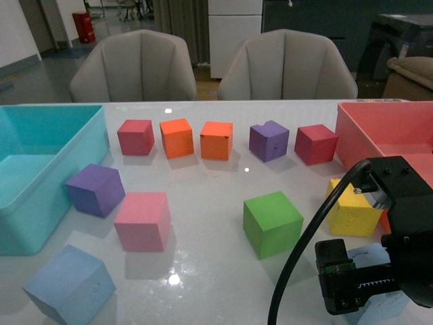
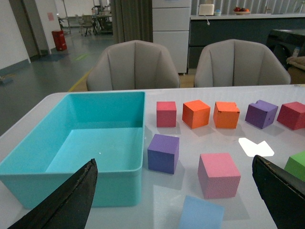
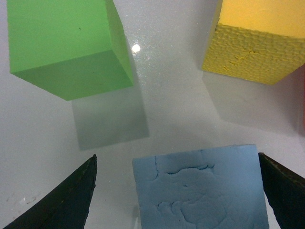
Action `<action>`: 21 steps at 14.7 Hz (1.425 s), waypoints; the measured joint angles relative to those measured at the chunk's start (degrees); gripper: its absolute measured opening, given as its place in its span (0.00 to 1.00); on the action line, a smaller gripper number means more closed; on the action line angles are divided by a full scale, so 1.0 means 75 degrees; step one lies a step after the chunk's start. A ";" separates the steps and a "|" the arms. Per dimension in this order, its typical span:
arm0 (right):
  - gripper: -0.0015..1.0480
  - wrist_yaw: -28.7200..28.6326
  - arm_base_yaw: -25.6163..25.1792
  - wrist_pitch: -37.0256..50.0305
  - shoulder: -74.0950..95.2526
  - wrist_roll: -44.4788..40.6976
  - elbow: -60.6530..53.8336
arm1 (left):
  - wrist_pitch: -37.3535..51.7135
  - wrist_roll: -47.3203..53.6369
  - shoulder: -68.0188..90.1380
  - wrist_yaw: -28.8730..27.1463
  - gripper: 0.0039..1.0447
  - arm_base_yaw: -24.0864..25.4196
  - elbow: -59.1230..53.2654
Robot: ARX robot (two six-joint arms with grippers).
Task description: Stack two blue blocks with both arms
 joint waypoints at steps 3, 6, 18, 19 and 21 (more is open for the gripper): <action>0.94 -0.0041 -0.0009 0.0099 0.0443 0.0166 -0.0140 | 0.0000 0.0000 0.0000 0.0000 0.94 0.0000 0.0000; 0.72 0.0006 -0.0070 0.0035 0.0259 0.0187 -0.0280 | 0.0000 0.0000 0.0000 0.0000 0.94 0.0000 -0.0003; 0.44 0.0026 0.0408 -0.2078 0.1530 -0.0157 0.4724 | 0.0000 0.0000 0.0000 0.0000 0.94 0.0000 0.0000; 0.44 -0.0023 0.0460 -0.2282 0.2081 -0.0157 0.5418 | 0.0000 0.0000 0.0000 0.0000 0.94 0.0000 -0.0003; 0.44 -0.0239 0.0624 -0.2538 0.3092 -0.0102 0.6709 | 0.0000 0.0000 0.0000 0.0000 0.94 0.0000 0.0000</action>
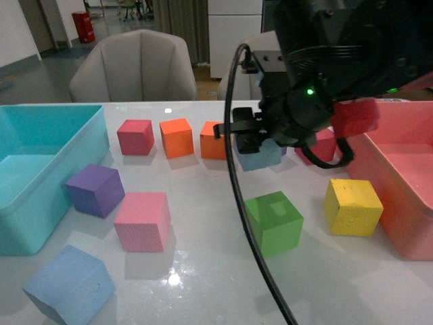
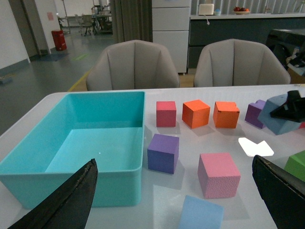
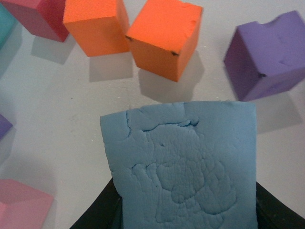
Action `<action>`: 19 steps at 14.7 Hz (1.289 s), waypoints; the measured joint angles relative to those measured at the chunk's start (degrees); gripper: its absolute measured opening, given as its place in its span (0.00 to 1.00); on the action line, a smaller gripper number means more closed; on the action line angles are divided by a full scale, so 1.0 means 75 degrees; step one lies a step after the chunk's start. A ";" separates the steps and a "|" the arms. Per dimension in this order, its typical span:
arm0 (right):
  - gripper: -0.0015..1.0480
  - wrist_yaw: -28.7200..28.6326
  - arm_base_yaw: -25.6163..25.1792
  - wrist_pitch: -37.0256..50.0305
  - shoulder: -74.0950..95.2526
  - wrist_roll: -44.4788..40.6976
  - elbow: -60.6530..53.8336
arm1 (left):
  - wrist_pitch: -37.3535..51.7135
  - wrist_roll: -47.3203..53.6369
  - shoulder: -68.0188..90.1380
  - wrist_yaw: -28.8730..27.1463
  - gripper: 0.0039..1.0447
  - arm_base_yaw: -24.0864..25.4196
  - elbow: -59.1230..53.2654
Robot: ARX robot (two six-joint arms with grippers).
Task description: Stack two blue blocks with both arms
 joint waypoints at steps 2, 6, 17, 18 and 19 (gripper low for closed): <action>0.44 -0.0286 0.0286 -0.0198 0.0796 0.0064 0.1014 | 0.0000 0.0000 0.0000 0.0000 0.94 0.0000 0.0000; 0.44 -0.0685 0.0603 -0.0912 0.1498 0.0055 0.1915 | 0.0000 0.0000 0.0000 0.0000 0.94 0.0000 -0.0003; 0.86 -0.0699 0.0641 -0.1944 0.2259 -0.0367 0.2815 | 0.0000 0.0000 0.0000 0.0000 0.94 0.0000 0.0000; 0.96 -0.0702 0.0644 -0.1848 0.2253 -0.0370 0.2812 | 0.0000 0.0000 0.0000 0.0000 0.94 0.0000 -0.0003; 0.93 -0.0705 0.0644 -0.1813 0.2224 -0.0370 0.2795 | 0.0000 0.0000 0.0000 0.0000 0.94 0.0000 -0.0003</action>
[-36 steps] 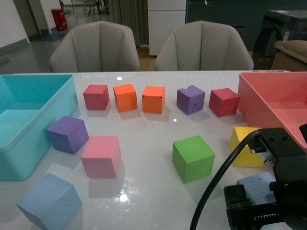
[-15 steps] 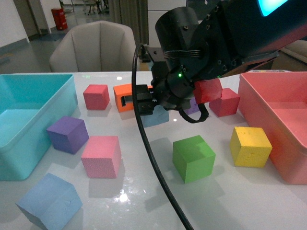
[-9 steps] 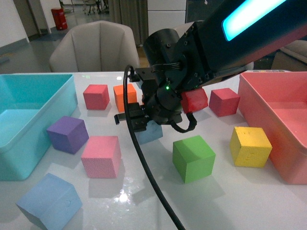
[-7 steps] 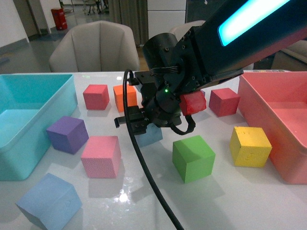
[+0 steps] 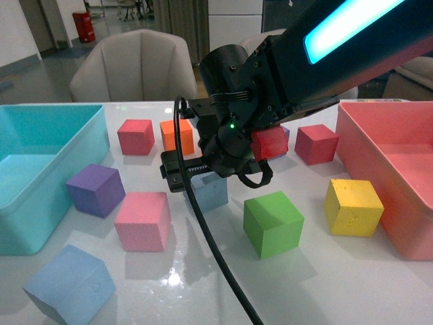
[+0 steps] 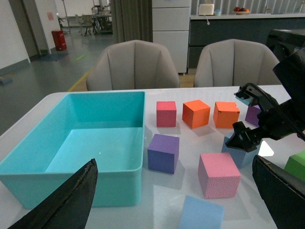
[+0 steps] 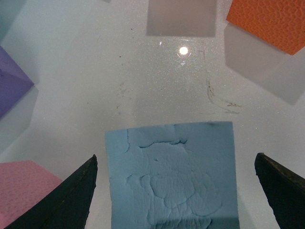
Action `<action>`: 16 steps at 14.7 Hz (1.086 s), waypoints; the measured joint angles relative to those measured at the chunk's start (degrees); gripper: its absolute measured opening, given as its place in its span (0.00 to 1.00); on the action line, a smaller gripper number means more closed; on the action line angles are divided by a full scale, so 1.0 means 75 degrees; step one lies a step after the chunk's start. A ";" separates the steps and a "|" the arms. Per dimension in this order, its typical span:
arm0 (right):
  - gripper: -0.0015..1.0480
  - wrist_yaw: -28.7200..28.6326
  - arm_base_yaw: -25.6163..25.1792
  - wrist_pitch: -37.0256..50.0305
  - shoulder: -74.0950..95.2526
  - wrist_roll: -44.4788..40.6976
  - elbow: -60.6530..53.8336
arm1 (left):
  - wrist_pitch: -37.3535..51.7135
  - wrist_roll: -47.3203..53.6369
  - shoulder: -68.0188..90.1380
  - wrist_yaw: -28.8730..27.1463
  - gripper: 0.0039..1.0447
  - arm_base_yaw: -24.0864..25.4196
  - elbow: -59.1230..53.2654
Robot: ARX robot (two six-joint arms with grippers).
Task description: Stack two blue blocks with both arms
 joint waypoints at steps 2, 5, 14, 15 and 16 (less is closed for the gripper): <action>0.94 0.0003 0.0000 0.0128 -0.0271 0.0003 -0.0233 | 0.0000 0.0000 0.0000 0.0000 0.94 0.0000 0.0000; 0.94 0.0265 0.0041 0.0705 -0.1405 0.0064 -0.1090 | 0.0000 0.0000 0.0000 0.0000 0.94 0.0000 0.0000; 0.74 0.2165 -0.2273 0.7988 -0.8513 0.0163 -1.0730 | 0.0006 0.0000 0.0000 -0.0006 0.94 0.0026 0.0003; 0.65 0.1894 -0.2594 0.8201 -0.9317 -0.0073 -1.1325 | -0.0003 0.0000 0.0000 -0.0009 0.94 0.0026 0.0000; 0.55 0.1620 -0.2952 0.7836 -1.0334 -0.0271 -1.1844 | -0.0003 0.0000 0.0000 0.0000 0.94 0.0026 0.0000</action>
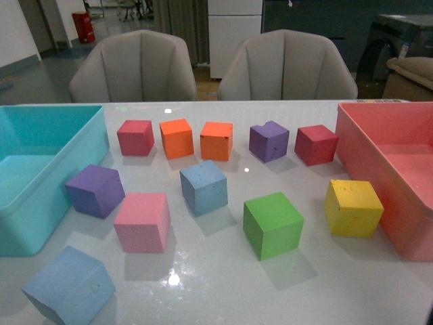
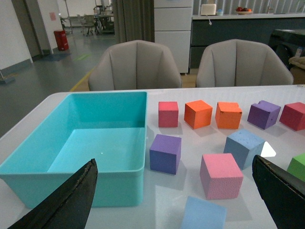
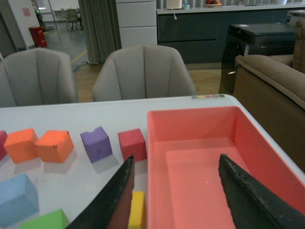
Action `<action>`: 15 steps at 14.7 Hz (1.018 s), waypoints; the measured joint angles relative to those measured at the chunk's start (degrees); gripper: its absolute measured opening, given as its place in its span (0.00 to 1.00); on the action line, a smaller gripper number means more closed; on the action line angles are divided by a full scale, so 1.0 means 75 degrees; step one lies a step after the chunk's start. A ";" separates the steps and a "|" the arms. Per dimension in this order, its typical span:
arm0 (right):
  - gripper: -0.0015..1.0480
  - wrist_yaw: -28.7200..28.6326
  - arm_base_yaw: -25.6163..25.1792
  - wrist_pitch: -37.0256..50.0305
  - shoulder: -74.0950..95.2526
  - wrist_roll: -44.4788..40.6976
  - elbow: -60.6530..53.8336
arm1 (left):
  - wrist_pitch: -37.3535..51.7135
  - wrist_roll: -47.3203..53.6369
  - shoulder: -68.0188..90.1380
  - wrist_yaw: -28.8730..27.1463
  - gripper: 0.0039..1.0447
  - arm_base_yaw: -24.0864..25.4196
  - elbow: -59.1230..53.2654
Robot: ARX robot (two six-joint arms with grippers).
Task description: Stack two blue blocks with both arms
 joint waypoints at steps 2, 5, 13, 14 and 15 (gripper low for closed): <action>0.34 -0.0752 -0.0699 -0.1300 -0.1795 -0.0140 -0.0898 | 0.0006 0.0000 0.0000 0.0000 0.94 0.0000 0.0003; 0.02 -0.0866 -0.0766 -0.1696 -0.3453 -0.0271 -0.1367 | 0.0003 0.0000 0.0000 0.0000 0.94 0.0000 0.0003; 0.02 -0.0866 -0.0766 -0.2684 -0.5383 -0.0256 -0.2355 | 0.0003 0.0000 0.0000 0.0000 0.94 0.0000 0.0003; 0.02 -0.0866 -0.0766 -0.3048 -0.5642 -0.0259 -0.2355 | 0.0003 0.0000 0.0000 0.0000 0.94 0.0000 0.0003; 0.02 -0.0866 -0.0766 -0.3293 -0.5948 -0.0262 -0.2355 | 0.0000 0.0000 0.0000 -0.0003 0.94 0.0000 0.0003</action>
